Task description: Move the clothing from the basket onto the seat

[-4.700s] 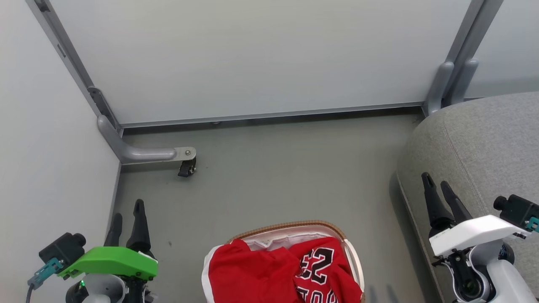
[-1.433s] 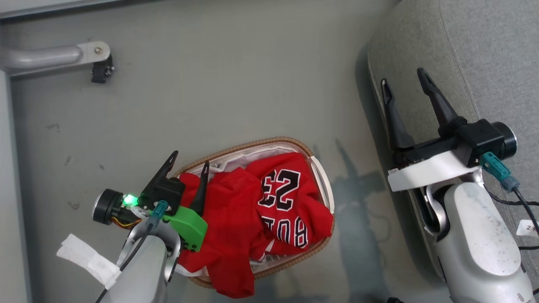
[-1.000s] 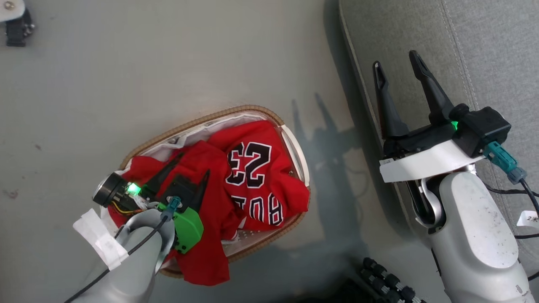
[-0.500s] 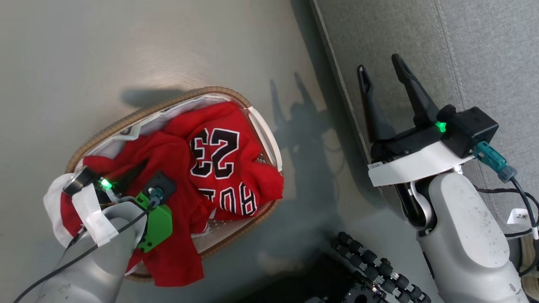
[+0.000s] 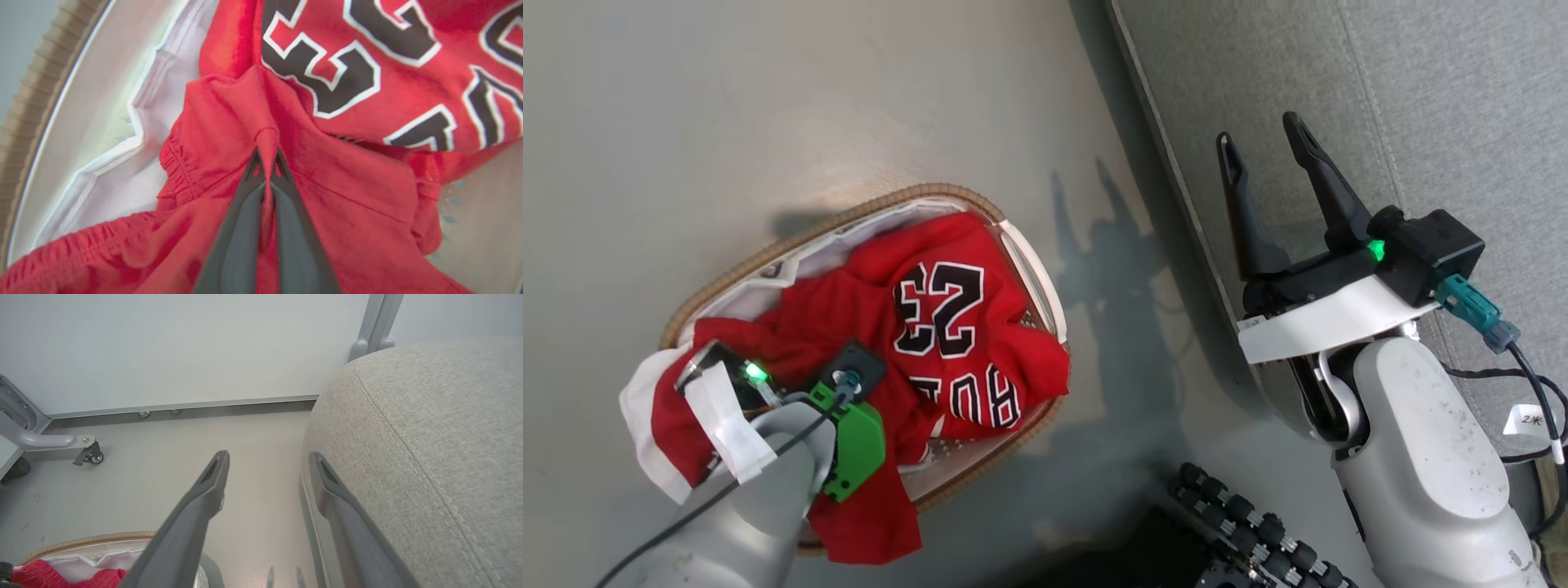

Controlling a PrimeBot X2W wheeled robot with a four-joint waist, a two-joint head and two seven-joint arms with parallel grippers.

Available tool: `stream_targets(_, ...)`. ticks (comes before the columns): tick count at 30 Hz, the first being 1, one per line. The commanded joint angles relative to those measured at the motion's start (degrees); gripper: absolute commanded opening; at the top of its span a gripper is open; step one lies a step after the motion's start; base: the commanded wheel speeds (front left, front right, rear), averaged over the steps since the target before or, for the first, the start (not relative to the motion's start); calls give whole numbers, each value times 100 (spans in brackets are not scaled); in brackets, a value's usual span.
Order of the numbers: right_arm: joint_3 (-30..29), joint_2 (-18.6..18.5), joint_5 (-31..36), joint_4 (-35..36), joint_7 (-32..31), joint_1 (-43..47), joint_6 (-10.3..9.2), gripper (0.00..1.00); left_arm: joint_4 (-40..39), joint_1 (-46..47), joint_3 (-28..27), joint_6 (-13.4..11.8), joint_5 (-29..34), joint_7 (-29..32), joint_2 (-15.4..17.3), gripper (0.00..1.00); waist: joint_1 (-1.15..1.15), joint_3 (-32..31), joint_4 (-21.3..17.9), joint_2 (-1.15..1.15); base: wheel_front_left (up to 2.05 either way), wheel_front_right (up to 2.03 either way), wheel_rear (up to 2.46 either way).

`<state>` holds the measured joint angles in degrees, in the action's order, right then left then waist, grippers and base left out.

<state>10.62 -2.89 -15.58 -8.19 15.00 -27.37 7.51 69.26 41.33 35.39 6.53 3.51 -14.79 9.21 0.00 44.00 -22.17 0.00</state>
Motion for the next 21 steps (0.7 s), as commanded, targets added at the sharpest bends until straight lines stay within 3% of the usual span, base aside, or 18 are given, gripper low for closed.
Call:
stream_targets(1,-28,-13,50,-47,27,99,-4,100,-61,-137,-24,-27,-75,-40,-52,0,0,-334,134,0,0,0,0)
stream_targets(14,-302,-19,564,-403,27,740,-4,100,-1453,-1348,-153,53,-766,-45,-405,0,0,-2014,721,0,0,0,0)
stream_targets(21,-433,-19,681,-513,27,1151,-4,100,-2144,-1926,-342,-62,-952,-45,-470,0,0,-2815,1014,0,0,0,0)
